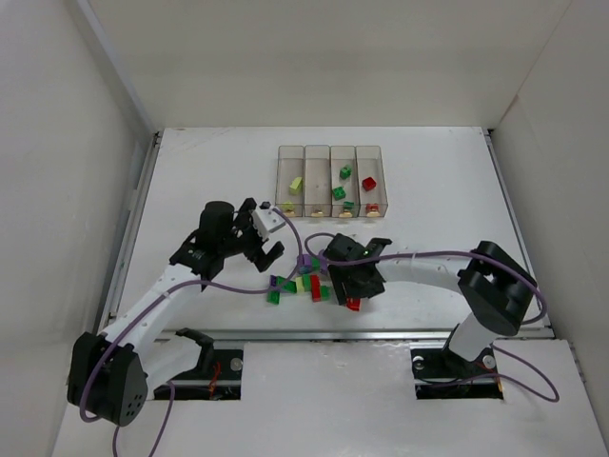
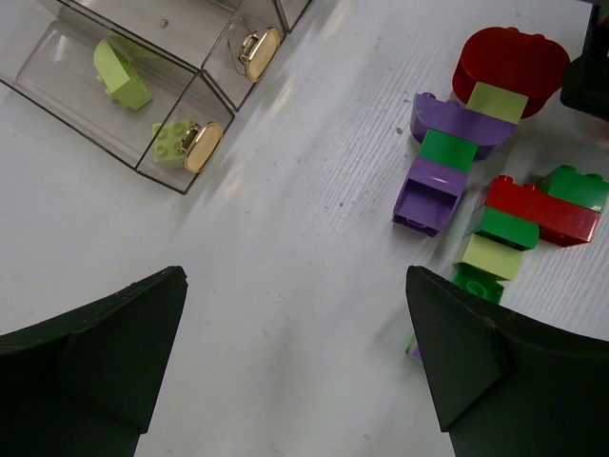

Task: Sort the legos into containers by color

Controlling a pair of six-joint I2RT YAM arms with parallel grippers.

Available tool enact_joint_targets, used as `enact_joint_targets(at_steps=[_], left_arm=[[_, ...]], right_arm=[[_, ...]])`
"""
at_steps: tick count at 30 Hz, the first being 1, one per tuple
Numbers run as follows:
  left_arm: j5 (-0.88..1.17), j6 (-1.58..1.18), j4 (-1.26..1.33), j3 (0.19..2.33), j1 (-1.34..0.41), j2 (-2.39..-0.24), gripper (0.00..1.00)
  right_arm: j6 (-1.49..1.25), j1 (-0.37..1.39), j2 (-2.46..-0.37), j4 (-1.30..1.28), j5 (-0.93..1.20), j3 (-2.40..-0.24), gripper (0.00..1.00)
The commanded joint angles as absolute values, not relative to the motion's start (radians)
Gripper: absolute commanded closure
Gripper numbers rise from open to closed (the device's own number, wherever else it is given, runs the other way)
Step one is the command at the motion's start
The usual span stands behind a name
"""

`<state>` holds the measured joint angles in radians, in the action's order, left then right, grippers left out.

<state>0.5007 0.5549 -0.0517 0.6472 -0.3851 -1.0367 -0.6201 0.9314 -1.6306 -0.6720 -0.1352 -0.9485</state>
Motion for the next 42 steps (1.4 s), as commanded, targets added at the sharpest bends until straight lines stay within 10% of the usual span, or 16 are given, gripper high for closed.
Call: enact_joint_targets(at_steps=[1,5,11,34,42], left_arm=[[0.497,0.535,-0.038,0.641,-0.390,-1.006,0.01],[0.488,0.535,-0.038,0.650,-0.390,-1.006,0.01],[0.488,0.535,-0.038,0.650,-0.390,-1.006,0.01],[0.489,0.535,-0.046,0.661,-0.390,-1.015,0.01],[0.480,0.535,-0.055,0.661,-0.390,-1.015,0.01]], right_arm=[[-0.649,0.942,-1.654,-0.634,-0.178,-0.940,0.27],[-0.660,0.942,-1.638,-0.634,-0.169,-0.930,0.62],[-0.679,0.942,-1.522,-0.722,-0.222,-0.985,0.78],[-0.157,0.399,-2.127,-0.833,-0.476,-2.054,0.70],[-0.147,0.399,-2.151,-0.824,-0.426,-2.054,0.33]])
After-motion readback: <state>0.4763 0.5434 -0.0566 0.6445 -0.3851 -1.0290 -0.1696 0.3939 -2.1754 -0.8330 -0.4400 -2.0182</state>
